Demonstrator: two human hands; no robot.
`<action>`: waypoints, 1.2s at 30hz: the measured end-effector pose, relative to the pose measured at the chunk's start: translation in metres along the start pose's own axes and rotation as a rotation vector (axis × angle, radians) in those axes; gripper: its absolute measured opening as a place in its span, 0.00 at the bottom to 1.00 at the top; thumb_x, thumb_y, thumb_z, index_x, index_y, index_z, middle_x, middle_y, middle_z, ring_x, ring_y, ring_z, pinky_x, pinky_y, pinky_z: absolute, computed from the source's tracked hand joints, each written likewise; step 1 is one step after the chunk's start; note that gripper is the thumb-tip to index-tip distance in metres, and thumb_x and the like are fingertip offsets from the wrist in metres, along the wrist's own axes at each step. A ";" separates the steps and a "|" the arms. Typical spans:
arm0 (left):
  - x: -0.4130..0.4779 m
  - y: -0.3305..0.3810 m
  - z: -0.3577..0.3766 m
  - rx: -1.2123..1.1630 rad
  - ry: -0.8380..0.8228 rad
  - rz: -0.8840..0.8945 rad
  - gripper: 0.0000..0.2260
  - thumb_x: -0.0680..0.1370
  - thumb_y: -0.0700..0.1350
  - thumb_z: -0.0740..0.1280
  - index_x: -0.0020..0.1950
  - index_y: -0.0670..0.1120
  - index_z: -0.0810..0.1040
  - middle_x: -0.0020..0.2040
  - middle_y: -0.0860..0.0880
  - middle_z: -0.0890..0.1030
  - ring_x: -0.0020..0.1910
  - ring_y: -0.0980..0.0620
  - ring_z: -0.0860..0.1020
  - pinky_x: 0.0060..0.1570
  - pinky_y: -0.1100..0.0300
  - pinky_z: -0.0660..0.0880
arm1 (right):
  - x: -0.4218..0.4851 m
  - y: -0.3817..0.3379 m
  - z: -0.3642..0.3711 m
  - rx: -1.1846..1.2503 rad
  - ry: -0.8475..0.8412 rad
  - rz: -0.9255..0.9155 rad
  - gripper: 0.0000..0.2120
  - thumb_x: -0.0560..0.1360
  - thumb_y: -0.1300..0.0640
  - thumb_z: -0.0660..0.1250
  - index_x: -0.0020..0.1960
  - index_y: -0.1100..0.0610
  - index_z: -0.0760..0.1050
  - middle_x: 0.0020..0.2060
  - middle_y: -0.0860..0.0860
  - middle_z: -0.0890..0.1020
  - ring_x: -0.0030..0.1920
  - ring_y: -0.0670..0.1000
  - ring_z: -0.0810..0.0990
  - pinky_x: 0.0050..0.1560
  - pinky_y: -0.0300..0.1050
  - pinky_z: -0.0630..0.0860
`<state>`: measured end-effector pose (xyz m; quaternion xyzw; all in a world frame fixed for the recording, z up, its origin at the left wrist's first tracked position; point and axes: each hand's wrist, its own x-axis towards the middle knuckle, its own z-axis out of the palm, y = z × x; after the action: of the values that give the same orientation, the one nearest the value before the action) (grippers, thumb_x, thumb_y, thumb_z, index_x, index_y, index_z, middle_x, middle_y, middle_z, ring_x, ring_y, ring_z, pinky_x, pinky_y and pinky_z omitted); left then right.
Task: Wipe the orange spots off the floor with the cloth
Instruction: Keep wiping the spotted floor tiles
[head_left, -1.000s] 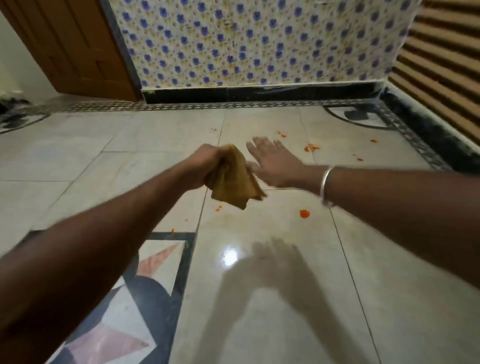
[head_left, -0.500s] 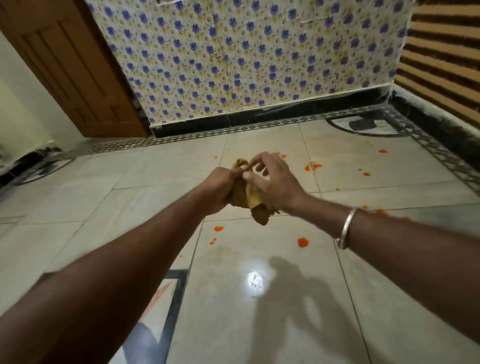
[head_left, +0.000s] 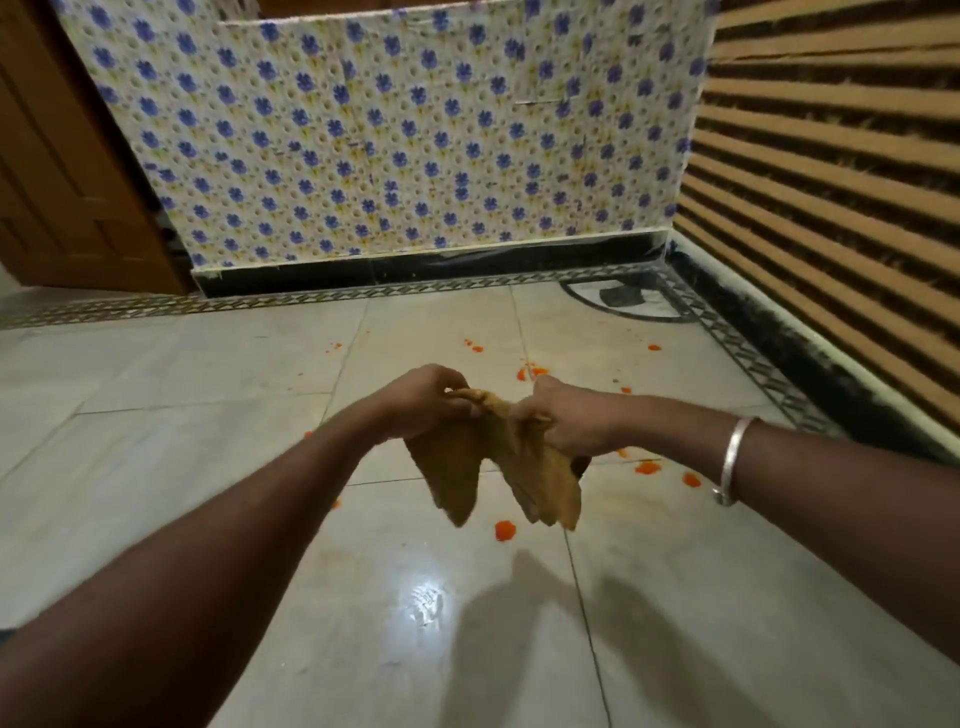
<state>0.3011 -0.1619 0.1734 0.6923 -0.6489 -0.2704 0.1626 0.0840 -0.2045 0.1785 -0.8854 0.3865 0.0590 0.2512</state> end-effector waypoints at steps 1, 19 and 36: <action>0.003 0.005 -0.002 0.086 0.007 0.018 0.10 0.82 0.53 0.69 0.58 0.48 0.81 0.49 0.51 0.80 0.50 0.50 0.79 0.44 0.59 0.76 | 0.002 0.002 -0.003 -0.036 -0.024 0.034 0.22 0.80 0.65 0.59 0.64 0.41 0.77 0.59 0.50 0.67 0.56 0.55 0.73 0.52 0.44 0.79; 0.016 0.019 0.125 -0.515 0.017 0.165 0.28 0.70 0.43 0.74 0.67 0.50 0.70 0.54 0.45 0.83 0.50 0.45 0.85 0.50 0.44 0.84 | 0.038 0.025 0.033 0.835 0.548 0.543 0.06 0.77 0.61 0.65 0.50 0.61 0.81 0.44 0.58 0.84 0.45 0.56 0.85 0.50 0.54 0.85; 0.018 -0.094 0.179 -0.263 0.216 -0.415 0.25 0.78 0.52 0.71 0.72 0.45 0.74 0.65 0.40 0.80 0.62 0.40 0.79 0.63 0.43 0.76 | 0.007 0.101 0.196 0.235 0.384 0.361 0.20 0.85 0.52 0.57 0.76 0.54 0.67 0.78 0.55 0.65 0.80 0.56 0.59 0.76 0.51 0.62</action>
<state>0.2727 -0.1475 -0.0266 0.8084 -0.4314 -0.3045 0.2603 0.0341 -0.1708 -0.0335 -0.7622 0.5824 -0.1114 0.2599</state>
